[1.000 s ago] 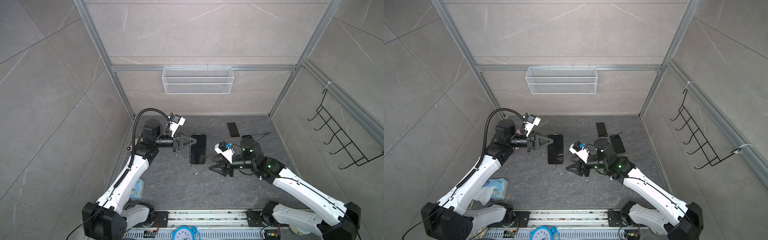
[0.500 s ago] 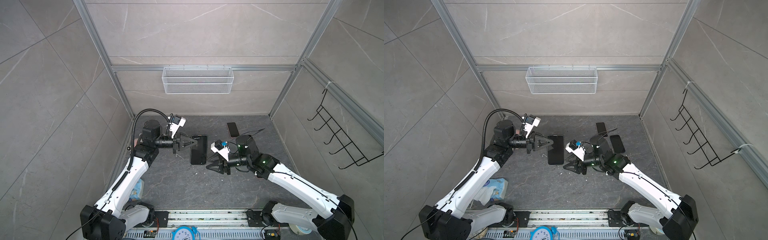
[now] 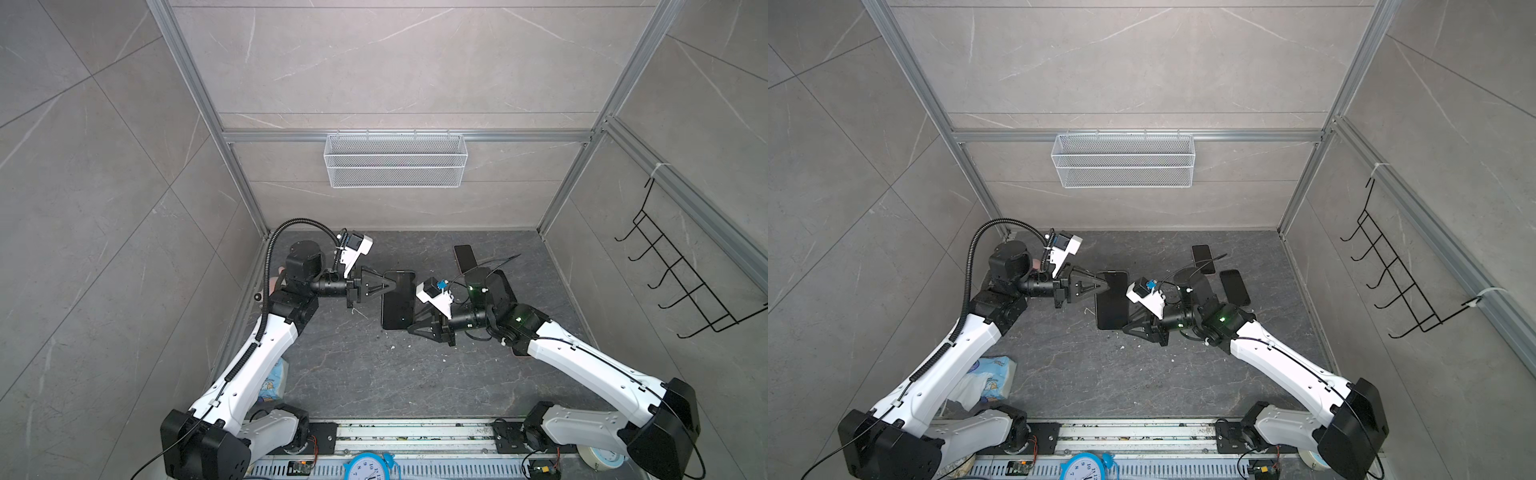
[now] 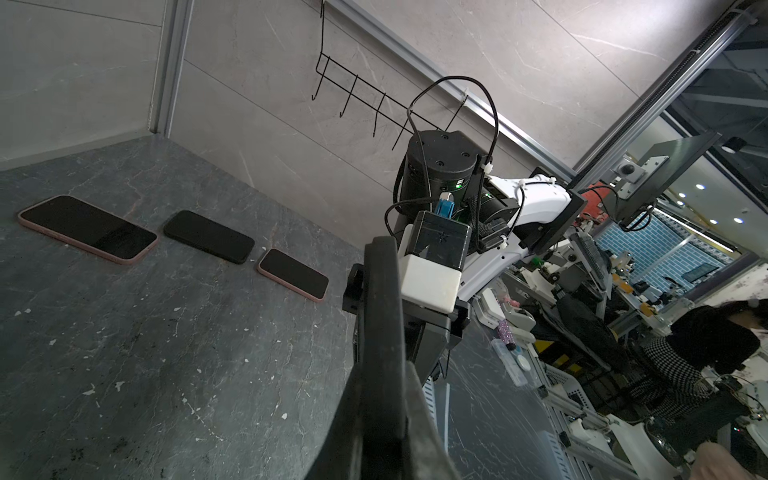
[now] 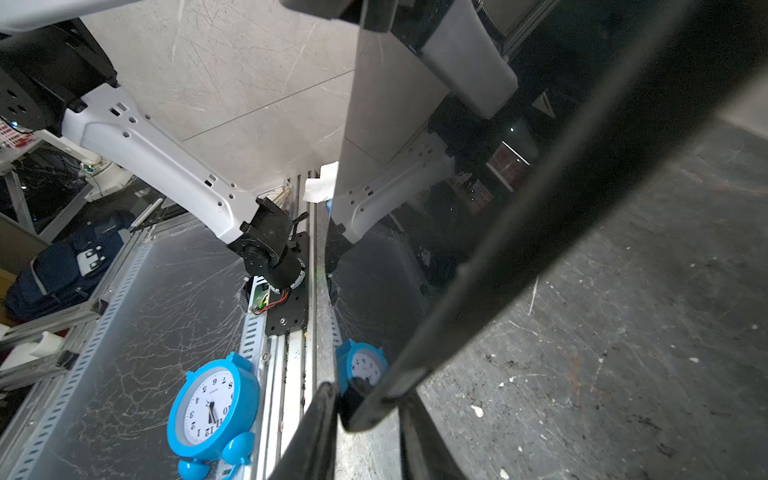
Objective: Take the phone out of the phone case
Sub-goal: Remove the phone case from the phone.
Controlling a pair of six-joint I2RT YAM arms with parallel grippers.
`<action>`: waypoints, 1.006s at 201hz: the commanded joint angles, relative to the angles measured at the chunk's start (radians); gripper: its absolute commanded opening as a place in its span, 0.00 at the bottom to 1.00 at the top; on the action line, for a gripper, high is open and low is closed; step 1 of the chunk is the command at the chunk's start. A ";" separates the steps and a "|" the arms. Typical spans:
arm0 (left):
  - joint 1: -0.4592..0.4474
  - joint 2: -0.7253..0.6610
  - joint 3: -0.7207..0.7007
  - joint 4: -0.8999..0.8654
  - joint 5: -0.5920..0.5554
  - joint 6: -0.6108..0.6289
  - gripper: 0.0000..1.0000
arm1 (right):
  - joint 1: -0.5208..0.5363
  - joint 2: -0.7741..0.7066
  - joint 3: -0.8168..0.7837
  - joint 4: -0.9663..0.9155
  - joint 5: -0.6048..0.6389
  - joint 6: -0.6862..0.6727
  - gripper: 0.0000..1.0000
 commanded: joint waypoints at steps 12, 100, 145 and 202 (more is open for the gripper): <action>-0.005 -0.032 0.004 0.074 0.023 -0.002 0.00 | 0.006 0.011 0.015 0.042 -0.026 0.003 0.17; -0.004 0.031 -0.012 0.202 -0.078 -0.181 0.00 | 0.007 -0.017 -0.058 0.125 -0.093 -0.075 0.05; -0.006 0.138 -0.035 0.399 -0.141 -0.456 0.00 | 0.007 -0.029 -0.076 0.186 -0.118 -0.129 0.06; -0.053 0.207 -0.024 0.452 -0.193 -0.576 0.00 | 0.008 -0.020 -0.088 0.308 -0.093 -0.135 0.06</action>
